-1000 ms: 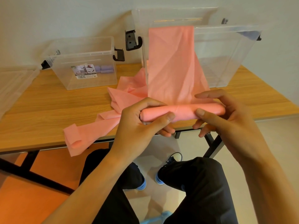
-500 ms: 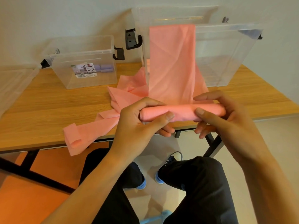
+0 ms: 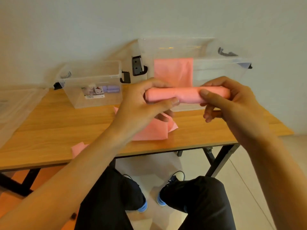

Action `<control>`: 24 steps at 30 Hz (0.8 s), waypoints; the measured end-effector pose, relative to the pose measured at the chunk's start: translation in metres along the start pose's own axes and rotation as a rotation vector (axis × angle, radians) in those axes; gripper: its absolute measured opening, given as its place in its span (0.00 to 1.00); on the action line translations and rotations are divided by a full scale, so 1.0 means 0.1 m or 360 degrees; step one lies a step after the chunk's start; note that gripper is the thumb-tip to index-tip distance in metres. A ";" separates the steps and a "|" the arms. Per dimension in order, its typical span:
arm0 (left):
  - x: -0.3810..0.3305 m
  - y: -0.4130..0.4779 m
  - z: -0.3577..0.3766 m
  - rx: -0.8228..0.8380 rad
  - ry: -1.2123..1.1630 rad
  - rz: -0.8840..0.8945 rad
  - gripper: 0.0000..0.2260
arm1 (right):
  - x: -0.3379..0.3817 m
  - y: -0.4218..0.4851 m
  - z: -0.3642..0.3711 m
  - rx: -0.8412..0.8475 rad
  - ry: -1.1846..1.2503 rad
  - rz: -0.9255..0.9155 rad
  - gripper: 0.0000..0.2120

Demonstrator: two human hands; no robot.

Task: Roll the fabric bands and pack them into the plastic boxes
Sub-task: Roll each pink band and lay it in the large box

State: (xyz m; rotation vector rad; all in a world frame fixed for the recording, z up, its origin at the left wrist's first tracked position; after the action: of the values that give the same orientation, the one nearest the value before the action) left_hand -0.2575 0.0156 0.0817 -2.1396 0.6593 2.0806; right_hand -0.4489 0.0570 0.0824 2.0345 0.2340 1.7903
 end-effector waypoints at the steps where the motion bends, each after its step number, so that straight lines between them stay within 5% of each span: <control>1: -0.19 0.13 -0.03 -0.0004 0.0020 0.0012 0.12 | 0.16 0.16 -0.02 0.0006 -0.0021 -0.0026 0.09; 4: -0.88 0.66 -0.14 0.0023 0.0011 -0.0004 0.11 | 0.70 0.84 -0.06 0.0048 -0.0061 -0.0082 0.05; 12: -2.83 2.23 -0.56 -0.0050 -0.0029 0.0173 0.09 | 2.32 2.77 -0.15 0.0049 -0.0166 -0.0261 0.11; 24: -2.52 2.96 -0.76 -0.0067 -0.0275 0.0011 0.06 | 2.14 3.60 -0.11 0.0093 -0.0094 -0.0166 0.09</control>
State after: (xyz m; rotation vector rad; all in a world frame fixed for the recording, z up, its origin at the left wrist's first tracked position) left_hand -0.2880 -0.2172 0.4007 -1.9509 0.6088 2.2691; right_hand -0.4790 -0.1800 0.4265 2.0725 0.3718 1.6764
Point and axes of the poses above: each hand's wrist, its own y-axis towards the middle knuckle, its own z-axis out of the palm, x = y × z, the point moved 10 cm from there along y, towards the middle knuckle, and after that the axes turned 7 degrees about -z, right-handed, at the moved point
